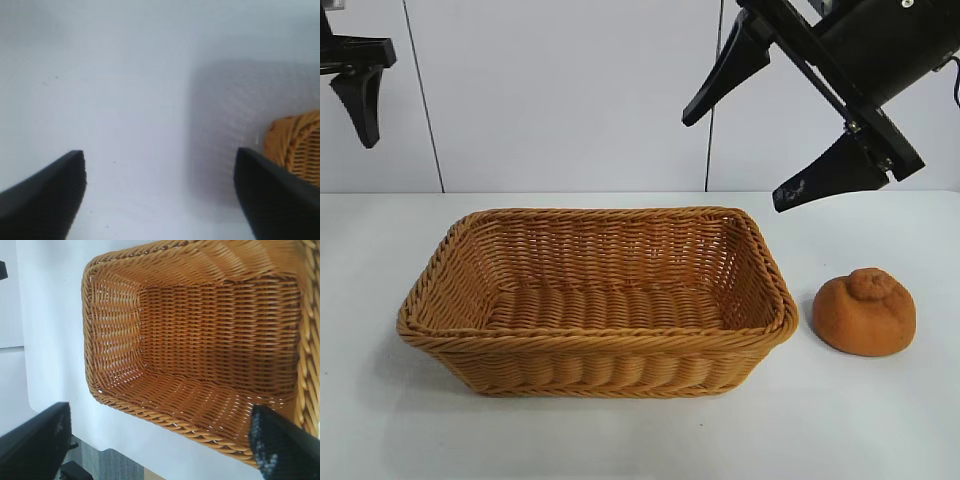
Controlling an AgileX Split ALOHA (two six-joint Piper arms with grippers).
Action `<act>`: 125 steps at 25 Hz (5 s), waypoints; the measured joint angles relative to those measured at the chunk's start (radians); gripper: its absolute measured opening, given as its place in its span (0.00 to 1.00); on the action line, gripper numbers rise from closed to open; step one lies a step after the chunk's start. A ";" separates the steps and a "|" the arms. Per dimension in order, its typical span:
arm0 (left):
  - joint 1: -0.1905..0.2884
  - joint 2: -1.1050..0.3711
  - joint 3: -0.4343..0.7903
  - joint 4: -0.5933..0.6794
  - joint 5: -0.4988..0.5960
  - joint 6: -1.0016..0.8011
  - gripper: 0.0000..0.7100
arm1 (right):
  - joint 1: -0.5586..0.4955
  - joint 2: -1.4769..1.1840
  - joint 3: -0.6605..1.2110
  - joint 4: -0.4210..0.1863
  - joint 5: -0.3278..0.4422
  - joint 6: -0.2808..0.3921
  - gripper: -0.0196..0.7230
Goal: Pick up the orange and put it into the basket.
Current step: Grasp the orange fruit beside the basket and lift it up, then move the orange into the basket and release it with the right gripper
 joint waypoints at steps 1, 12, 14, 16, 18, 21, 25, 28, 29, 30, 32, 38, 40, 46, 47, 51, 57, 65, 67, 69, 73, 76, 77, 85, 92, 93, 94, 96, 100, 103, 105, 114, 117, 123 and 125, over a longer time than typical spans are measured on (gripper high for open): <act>0.000 0.000 0.000 0.000 0.000 0.000 0.82 | 0.000 0.000 0.000 0.000 0.000 0.000 0.92; -0.001 -0.344 0.457 -0.031 0.000 0.081 0.82 | 0.000 0.000 0.000 -0.001 -0.001 0.000 0.92; -0.001 -0.451 0.565 -0.031 0.001 0.091 0.82 | 0.000 0.000 0.000 -0.001 -0.001 0.000 0.92; -0.001 -0.554 0.656 -0.031 0.001 0.094 0.82 | 0.000 0.000 0.000 -0.001 -0.001 0.000 0.92; -0.001 -0.660 0.745 -0.031 0.002 0.095 0.82 | 0.000 0.000 0.000 -0.003 -0.003 0.000 0.92; -0.001 -0.829 0.863 -0.031 0.003 0.094 0.82 | 0.000 0.000 0.000 -0.003 -0.003 0.000 0.92; -0.001 -1.038 1.015 -0.028 0.004 0.095 0.82 | 0.000 0.000 0.000 -0.003 -0.003 0.000 0.92; -0.001 -1.218 1.118 -0.028 -0.011 0.095 0.82 | 0.000 0.000 0.000 -0.003 -0.003 0.000 0.92; -0.001 -1.268 1.146 -0.028 -0.024 0.095 0.82 | 0.000 0.000 0.000 -0.003 -0.003 0.000 0.92; -0.001 -1.329 1.177 -0.028 -0.042 0.095 0.82 | 0.000 0.000 0.000 -0.003 -0.003 0.000 0.92; -0.001 -1.436 1.230 -0.028 -0.076 0.095 0.82 | 0.000 0.000 0.000 -0.003 -0.003 0.000 0.92; -0.001 -1.707 1.289 -0.027 -0.140 0.095 0.82 | 0.000 0.000 0.000 -0.003 -0.003 0.000 0.92; -0.001 -1.759 1.289 -0.027 -0.142 0.095 0.82 | 0.000 0.000 0.000 -0.003 -0.001 0.000 0.92; -0.001 -1.867 1.292 -0.027 -0.146 0.095 0.82 | 0.000 0.000 -0.026 -0.105 0.021 0.017 0.92; -0.001 -1.883 1.292 -0.027 -0.146 0.095 0.82 | 0.000 0.000 -0.038 -0.141 0.026 0.033 0.92; -0.001 -1.947 1.292 -0.027 -0.145 0.096 0.82 | 0.000 0.000 -0.095 -0.363 0.077 0.158 0.92; -0.001 -1.990 1.292 -0.027 -0.145 0.098 0.82 | -0.022 0.000 -0.141 -0.649 0.163 0.293 0.92; -0.001 -2.002 1.292 -0.027 -0.146 0.098 0.82 | -0.172 0.000 -0.141 -0.681 0.172 0.279 0.92; -0.001 -2.020 1.292 -0.027 -0.146 0.098 0.82 | -0.184 0.000 -0.141 -0.682 0.172 0.270 0.92; -0.001 -2.022 1.292 -0.027 -0.146 0.098 0.82 | -0.187 0.004 -0.141 -0.682 0.172 0.263 0.92; -0.001 -2.022 1.292 -0.027 -0.146 0.098 0.82 | -0.187 0.038 -0.141 -0.682 0.171 0.256 0.92; -0.001 -2.022 1.292 -0.027 -0.146 0.098 0.82 | -0.187 0.087 -0.141 -0.681 0.159 0.254 0.92; -0.001 -2.022 1.292 -0.027 -0.146 0.098 0.82 | -0.187 0.106 -0.141 -0.681 0.146 0.251 0.92; -0.001 -2.022 1.292 -0.027 -0.146 0.098 0.82 | -0.187 0.288 -0.143 -0.648 0.002 0.247 0.92; -0.001 -2.022 1.292 -0.027 -0.146 0.098 0.82 | -0.187 0.413 -0.143 -0.605 -0.047 0.232 0.92; -0.001 -2.022 1.292 -0.027 -0.146 0.098 0.82 | -0.187 0.420 -0.143 -0.603 -0.054 0.232 0.92; -0.001 -2.022 1.292 -0.027 -0.146 0.098 0.82 | -0.187 0.424 -0.143 -0.603 -0.061 0.232 0.90; -0.001 -2.022 1.292 -0.027 -0.146 0.098 0.82 | -0.187 0.425 -0.143 -0.602 -0.065 0.232 0.82; -0.001 -2.022 1.292 -0.027 -0.146 0.098 0.82 | -0.187 0.425 -0.143 -0.600 -0.062 0.232 0.45; -0.001 -2.022 1.292 -0.027 -0.146 0.098 0.82 | -0.187 0.422 -0.146 -0.599 -0.053 0.232 0.16; -0.001 -2.022 1.292 -0.027 -0.146 0.098 0.82 | -0.187 0.406 -0.147 -0.599 -0.044 0.232 0.08; -0.001 -2.022 1.292 -0.027 -0.146 0.098 0.82 | -0.187 0.177 -0.147 -0.593 -0.023 0.232 0.08; -0.001 -2.022 1.292 -0.027 -0.146 0.098 0.82 | -0.187 0.089 -0.147 -0.584 -0.010 0.232 0.08; -0.001 -2.022 1.292 -0.027 -0.146 0.098 0.82 | -0.187 -0.004 -0.147 -0.561 -0.002 0.232 0.08; -0.001 -2.022 1.292 -0.025 -0.146 0.098 0.82 | -0.176 -0.007 -0.148 -0.546 -0.001 0.231 0.08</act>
